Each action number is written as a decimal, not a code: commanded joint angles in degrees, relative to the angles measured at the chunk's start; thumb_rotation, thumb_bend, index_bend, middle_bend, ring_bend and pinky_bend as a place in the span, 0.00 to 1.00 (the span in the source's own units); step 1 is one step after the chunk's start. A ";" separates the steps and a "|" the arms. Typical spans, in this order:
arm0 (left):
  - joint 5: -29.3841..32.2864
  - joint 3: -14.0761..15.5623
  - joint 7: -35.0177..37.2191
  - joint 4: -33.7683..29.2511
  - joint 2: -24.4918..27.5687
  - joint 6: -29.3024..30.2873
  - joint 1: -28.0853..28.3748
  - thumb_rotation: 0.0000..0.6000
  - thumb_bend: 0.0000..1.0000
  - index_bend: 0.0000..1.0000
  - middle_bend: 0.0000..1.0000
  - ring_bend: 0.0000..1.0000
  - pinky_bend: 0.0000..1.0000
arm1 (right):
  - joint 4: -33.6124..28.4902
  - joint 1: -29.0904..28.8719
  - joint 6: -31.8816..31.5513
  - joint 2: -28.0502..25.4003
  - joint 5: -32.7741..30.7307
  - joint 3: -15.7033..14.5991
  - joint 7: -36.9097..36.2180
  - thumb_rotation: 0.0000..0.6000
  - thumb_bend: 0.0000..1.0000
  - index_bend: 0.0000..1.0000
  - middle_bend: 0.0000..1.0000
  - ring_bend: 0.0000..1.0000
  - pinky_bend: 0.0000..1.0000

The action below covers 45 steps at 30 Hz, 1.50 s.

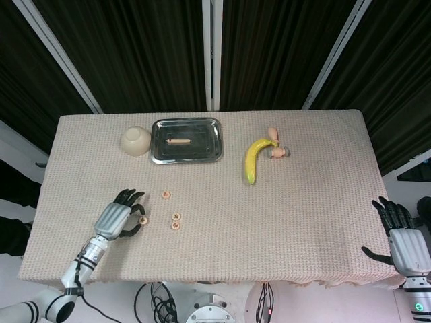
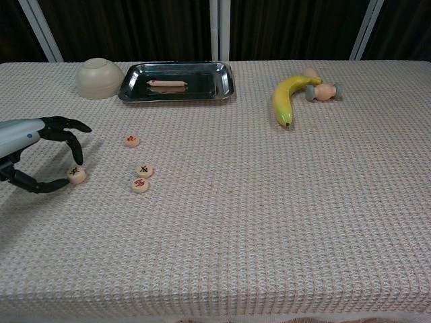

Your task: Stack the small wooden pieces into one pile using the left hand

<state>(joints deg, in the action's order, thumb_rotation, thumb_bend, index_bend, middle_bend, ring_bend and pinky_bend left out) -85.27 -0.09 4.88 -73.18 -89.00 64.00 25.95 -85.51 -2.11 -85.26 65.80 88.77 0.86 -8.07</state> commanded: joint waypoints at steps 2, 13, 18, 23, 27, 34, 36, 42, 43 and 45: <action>-0.24 0.15 -0.25 -0.51 0.27 0.23 -0.07 1.00 0.32 0.41 0.09 0.00 0.00 | -0.05 0.05 -0.15 -0.05 0.05 0.02 -0.03 1.00 0.00 0.00 0.00 0.00 0.00; -3.02 -0.47 -5.42 -10.16 2.12 3.72 0.22 1.00 0.32 0.38 0.08 0.00 0.00 | 0.16 -0.13 0.22 0.24 0.06 -0.01 0.39 1.00 0.00 0.00 0.00 0.00 0.00; -4.34 -1.35 -8.36 -11.27 0.18 2.83 2.19 1.00 0.31 0.38 0.08 0.00 0.00 | 0.42 -0.05 0.30 0.41 0.04 -0.16 0.22 1.00 0.00 0.00 0.00 0.00 0.00; -3.64 -2.44 -9.72 -10.31 -2.08 0.20 4.41 1.00 0.31 0.38 0.08 0.00 0.00 | 0.88 0.06 0.27 0.60 0.05 -0.27 -0.34 1.00 0.00 0.00 0.00 0.00 0.00; -2.34 -3.00 -10.24 -9.26 -3.58 -1.17 5.28 1.00 0.29 0.38 0.08 0.00 0.00 | 1.27 0.06 0.32 0.72 0.07 -0.31 -0.83 1.00 0.00 0.00 0.00 0.00 0.00; -2.36 -1.62 -10.98 -7.47 -4.26 -2.96 6.10 1.00 0.26 0.39 0.08 0.00 0.00 | 1.81 -0.02 0.39 0.85 0.06 -0.24 -1.44 1.00 0.00 0.00 0.00 0.00 0.00; -2.42 -1.30 -11.36 -7.03 -4.41 -3.22 6.22 1.00 0.26 0.39 0.08 0.00 0.00 | 1.84 -0.03 0.40 0.86 0.05 -0.23 -1.51 1.00 0.00 0.00 0.00 0.00 0.00; -1.93 -0.61 -11.25 -6.41 -4.71 -4.08 6.40 1.00 0.26 0.40 0.07 0.00 0.00 | 1.88 0.06 0.25 0.89 0.07 -0.25 -1.50 1.00 0.00 0.00 0.00 0.00 0.00; -1.84 -0.55 -11.22 -6.30 -4.77 -4.14 6.40 1.00 0.26 0.40 0.07 0.00 0.00 | 1.87 0.06 0.27 0.90 0.07 -0.27 -1.48 1.00 0.00 0.00 0.00 0.00 0.00; -1.50 -0.50 -11.30 -5.86 -5.04 -4.25 6.36 1.00 0.26 0.40 0.07 0.00 0.00 | 1.84 0.06 0.26 0.88 0.15 -0.31 -1.44 1.00 0.00 0.00 0.00 0.00 0.00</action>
<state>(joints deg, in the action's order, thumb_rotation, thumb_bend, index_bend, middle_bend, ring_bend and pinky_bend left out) -86.91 -0.61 -6.38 -79.19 -93.93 59.81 32.32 -83.68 -2.05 -85.00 66.69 88.92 0.55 -9.51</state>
